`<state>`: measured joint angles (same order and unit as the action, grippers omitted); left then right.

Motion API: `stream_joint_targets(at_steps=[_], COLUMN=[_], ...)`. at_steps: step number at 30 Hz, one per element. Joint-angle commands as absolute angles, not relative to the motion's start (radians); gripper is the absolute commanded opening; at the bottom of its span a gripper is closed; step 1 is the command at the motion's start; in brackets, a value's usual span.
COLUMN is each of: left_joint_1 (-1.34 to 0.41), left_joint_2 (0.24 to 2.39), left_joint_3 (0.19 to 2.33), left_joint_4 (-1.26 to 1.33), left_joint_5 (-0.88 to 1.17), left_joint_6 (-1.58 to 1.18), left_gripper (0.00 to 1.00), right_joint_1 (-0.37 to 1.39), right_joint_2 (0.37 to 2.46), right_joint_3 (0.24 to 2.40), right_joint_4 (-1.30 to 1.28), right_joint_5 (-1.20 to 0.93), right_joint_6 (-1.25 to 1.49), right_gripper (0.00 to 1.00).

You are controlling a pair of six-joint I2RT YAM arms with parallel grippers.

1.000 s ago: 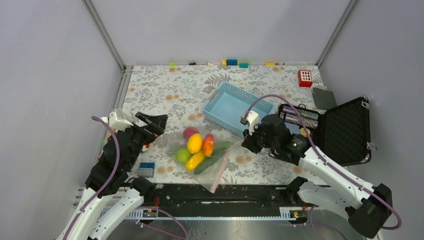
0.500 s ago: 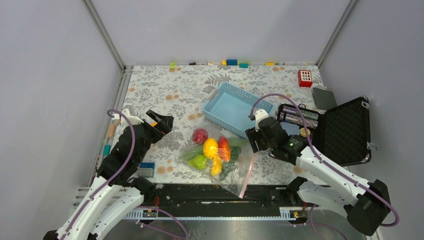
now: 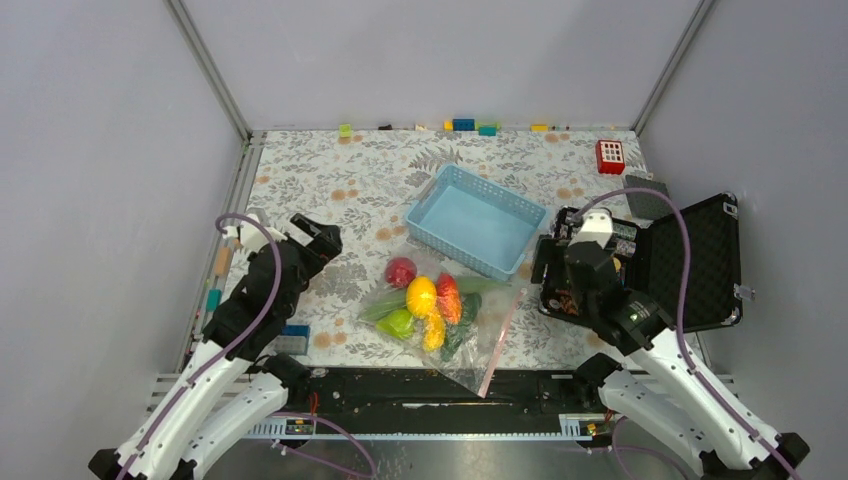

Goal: Place the food in the zip-top bag and seal the zipper
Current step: Reset both arms

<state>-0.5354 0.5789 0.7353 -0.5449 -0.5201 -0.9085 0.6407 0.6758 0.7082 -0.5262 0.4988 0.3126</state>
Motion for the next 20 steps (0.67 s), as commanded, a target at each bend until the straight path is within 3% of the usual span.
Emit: stream_joint_targets(at_steps=[1, 10, 20], left_joint_1=[-0.531, -0.528, -0.525], left_joint_2=[0.638, 0.754, 0.762], left_joint_3=[0.769, 0.832, 0.834], left_joint_4=[-0.442, -0.475, -0.457], left_joint_5=[-0.566, -0.583, -0.567], left_joint_6=[-0.873, -0.828, -0.815], left_gripper=[0.99, 0.99, 0.99], right_joint_1=[0.495, 0.431, 0.43], right_joint_2=[0.701, 0.784, 0.702], right_joint_3=[0.782, 0.876, 0.799], right_joint_4=[-0.57, -0.551, -0.47], right_joint_5=[0.572, 0.599, 0.577], right_joint_6=[0.444, 0.423, 0.39], right_gripper=[1.0, 1.0, 1.0])
